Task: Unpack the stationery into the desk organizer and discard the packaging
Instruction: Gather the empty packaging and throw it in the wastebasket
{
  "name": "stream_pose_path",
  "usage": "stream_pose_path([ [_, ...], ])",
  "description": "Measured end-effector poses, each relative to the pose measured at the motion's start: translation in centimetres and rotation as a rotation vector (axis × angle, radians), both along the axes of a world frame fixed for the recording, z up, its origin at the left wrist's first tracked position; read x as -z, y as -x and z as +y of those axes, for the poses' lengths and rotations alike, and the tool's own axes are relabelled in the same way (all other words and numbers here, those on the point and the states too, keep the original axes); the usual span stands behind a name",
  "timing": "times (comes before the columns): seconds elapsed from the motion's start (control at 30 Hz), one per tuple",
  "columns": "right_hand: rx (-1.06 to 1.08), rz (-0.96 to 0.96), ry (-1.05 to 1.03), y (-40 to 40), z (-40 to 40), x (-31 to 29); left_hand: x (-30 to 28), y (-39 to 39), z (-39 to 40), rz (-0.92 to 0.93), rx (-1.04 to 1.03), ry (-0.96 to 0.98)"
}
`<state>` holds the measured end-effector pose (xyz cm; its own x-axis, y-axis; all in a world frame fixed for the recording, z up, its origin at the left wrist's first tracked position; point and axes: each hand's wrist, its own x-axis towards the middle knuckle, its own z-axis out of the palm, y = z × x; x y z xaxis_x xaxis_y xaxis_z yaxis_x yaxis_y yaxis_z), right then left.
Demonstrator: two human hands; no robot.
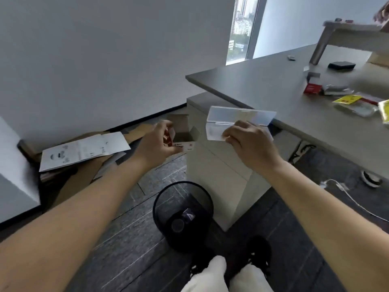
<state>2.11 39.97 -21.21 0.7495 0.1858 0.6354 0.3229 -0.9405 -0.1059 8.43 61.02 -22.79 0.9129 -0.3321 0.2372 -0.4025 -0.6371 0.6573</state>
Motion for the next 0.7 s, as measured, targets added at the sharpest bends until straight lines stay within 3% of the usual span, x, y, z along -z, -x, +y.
stream_pose_path([
  [0.27, -0.113, 0.275, 0.087, -2.5, 5.3, 12.2, 11.0, -1.0, 6.5, 0.259, -0.091, -0.113],
  [0.7, -0.133, 0.659, 0.073, -7.9, 4.1, 29.0, 25.7, -5.9, 3.4, 0.550, -0.094, -0.269],
])
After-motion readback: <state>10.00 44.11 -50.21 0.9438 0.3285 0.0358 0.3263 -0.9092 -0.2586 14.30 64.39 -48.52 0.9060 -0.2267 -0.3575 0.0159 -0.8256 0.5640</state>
